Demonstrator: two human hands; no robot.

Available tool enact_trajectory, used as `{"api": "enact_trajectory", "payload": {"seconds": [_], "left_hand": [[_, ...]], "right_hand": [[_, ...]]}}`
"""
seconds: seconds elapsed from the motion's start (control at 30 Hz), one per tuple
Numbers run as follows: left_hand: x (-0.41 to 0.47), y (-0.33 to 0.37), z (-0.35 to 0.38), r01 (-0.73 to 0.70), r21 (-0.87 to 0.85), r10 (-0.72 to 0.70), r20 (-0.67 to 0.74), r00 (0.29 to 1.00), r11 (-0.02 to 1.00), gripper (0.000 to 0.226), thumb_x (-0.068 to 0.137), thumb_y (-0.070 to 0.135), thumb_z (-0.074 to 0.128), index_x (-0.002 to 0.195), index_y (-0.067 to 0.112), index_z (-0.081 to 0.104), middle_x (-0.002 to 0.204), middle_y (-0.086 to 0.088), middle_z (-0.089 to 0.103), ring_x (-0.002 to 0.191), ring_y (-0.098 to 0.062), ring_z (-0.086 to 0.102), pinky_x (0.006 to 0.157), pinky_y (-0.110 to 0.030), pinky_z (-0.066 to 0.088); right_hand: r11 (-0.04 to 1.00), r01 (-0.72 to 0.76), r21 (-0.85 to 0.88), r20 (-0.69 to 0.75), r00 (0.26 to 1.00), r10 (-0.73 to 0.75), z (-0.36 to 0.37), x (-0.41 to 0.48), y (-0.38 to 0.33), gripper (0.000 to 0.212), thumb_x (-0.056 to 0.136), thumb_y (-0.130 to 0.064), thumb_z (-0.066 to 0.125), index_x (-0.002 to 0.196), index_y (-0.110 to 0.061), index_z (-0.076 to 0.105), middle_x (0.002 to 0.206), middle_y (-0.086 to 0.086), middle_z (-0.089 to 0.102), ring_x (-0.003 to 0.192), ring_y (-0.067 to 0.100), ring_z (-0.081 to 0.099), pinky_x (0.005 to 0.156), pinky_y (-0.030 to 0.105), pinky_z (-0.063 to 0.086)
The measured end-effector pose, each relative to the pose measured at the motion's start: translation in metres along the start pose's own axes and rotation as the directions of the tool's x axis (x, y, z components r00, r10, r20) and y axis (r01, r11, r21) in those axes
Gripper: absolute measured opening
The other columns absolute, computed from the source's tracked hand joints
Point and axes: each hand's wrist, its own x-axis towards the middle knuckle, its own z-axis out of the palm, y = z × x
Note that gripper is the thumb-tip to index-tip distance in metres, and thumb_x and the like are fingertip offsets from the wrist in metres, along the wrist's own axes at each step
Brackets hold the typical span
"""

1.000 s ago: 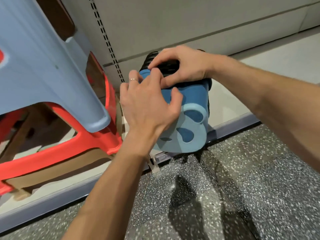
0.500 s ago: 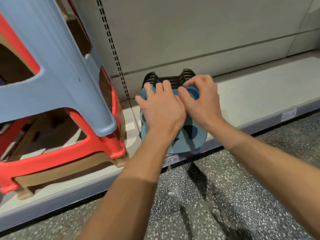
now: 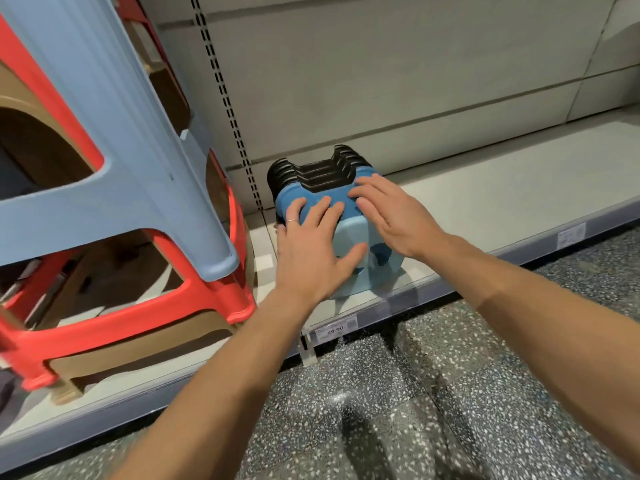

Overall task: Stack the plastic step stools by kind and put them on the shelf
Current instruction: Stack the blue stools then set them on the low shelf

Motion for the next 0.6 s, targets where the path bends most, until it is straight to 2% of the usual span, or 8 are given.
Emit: {"api": "enact_trajectory", "payload": {"seconds": [0.03, 0.13, 0.2, 0.27, 0.33, 0.47, 0.6], "left_hand": [[0.005, 0.006, 0.004, 0.036, 0.005, -0.036, -0.024, 0.999, 0.999, 0.065, 0.093, 0.063, 0.054, 0.144, 0.022, 0.057, 0.152, -0.001, 0.056, 0.147, -0.038, 0.038, 0.11, -0.059, 0.044], [0.018, 0.022, 0.009, 0.12, 0.103, -0.111, -0.086, 0.99, 0.987, 0.049, 0.095, 0.056, 0.062, 0.132, 0.025, 0.059, 0.141, 0.002, 0.058, 0.139, -0.037, 0.041, 0.083, -0.054, 0.056], [0.021, 0.025, 0.015, 0.128, 0.162, -0.113, -0.099, 0.989, 0.978, 0.047, 0.096, 0.055, 0.063, 0.132, 0.025, 0.058, 0.141, 0.002, 0.057, 0.138, -0.037, 0.042, 0.077, -0.052, 0.057], [0.025, 0.02, 0.022, 0.128, 0.128, -0.114, -0.116, 0.987, 0.983, 0.048, 0.096, 0.051, 0.066, 0.135, 0.024, 0.058, 0.143, 0.001, 0.057, 0.139, -0.037, 0.042, 0.078, -0.054, 0.058], [0.035, 0.009, 0.026, 0.122, 0.075, -0.114, -0.105, 0.988, 0.99, 0.049, 0.096, 0.045, 0.067, 0.137, 0.021, 0.057, 0.145, -0.001, 0.057, 0.141, -0.038, 0.04, 0.081, -0.056, 0.059], [0.05, -0.005, 0.029, 0.135, 0.055, -0.132, -0.05, 0.99, 0.989, 0.049, 0.1, 0.036, 0.064, 0.144, 0.017, 0.053, 0.153, -0.005, 0.052, 0.15, -0.039, 0.032, 0.108, -0.056, 0.049], [0.04, 0.001, 0.025, 0.131, 0.096, -0.135, 0.038, 0.99, 0.987, 0.066, 0.105, 0.039, 0.055, 0.162, 0.016, 0.031, 0.172, -0.006, 0.027, 0.161, -0.038, 0.01, 0.123, -0.057, 0.032]], "right_hand": [[1.0, -0.02, -0.006, -0.005, 1.0, 0.02, 0.0, 0.007, -0.001, 0.038, 0.111, -0.034, 0.033, 0.134, -0.02, 0.06, 0.147, -0.001, 0.051, 0.141, 0.017, 0.041, 0.11, 0.045, 0.042], [0.99, -0.118, -0.082, -0.018, 0.993, 0.117, 0.003, 0.019, 0.0, 0.039, 0.111, -0.035, 0.031, 0.134, -0.024, 0.06, 0.149, -0.002, 0.048, 0.139, 0.018, 0.043, 0.101, 0.048, 0.047], [0.975, -0.212, -0.072, -0.027, 0.977, 0.211, 0.007, 0.02, 0.004, 0.043, 0.11, -0.04, 0.027, 0.14, -0.028, 0.056, 0.157, -0.002, 0.041, 0.141, 0.024, 0.041, 0.105, 0.051, 0.044], [0.954, -0.298, -0.04, 0.026, 0.954, 0.299, 0.01, 0.02, 0.003, 0.048, 0.109, -0.046, 0.023, 0.15, -0.035, 0.045, 0.166, -0.003, 0.027, 0.142, 0.03, 0.038, 0.11, 0.052, 0.039], [0.937, -0.334, -0.104, 0.093, 0.934, 0.344, 0.011, 0.023, 0.0, 0.052, 0.107, -0.051, 0.02, 0.157, -0.04, 0.032, 0.171, -0.004, 0.014, 0.143, 0.035, 0.034, 0.112, 0.054, 0.034], [0.911, -0.353, -0.213, 0.13, 0.914, 0.384, 0.019, 0.035, -0.008, 0.059, 0.104, -0.057, 0.017, 0.161, -0.041, 0.019, 0.173, -0.003, 0.002, 0.145, 0.037, 0.027, 0.111, 0.057, 0.029], [0.892, -0.374, -0.252, 0.05, 0.916, 0.398, 0.029, 0.023, -0.016, 0.059, 0.104, -0.055, 0.019, 0.161, -0.038, 0.019, 0.173, -0.002, -0.001, 0.151, 0.036, 0.016, 0.115, 0.06, 0.022]]}}
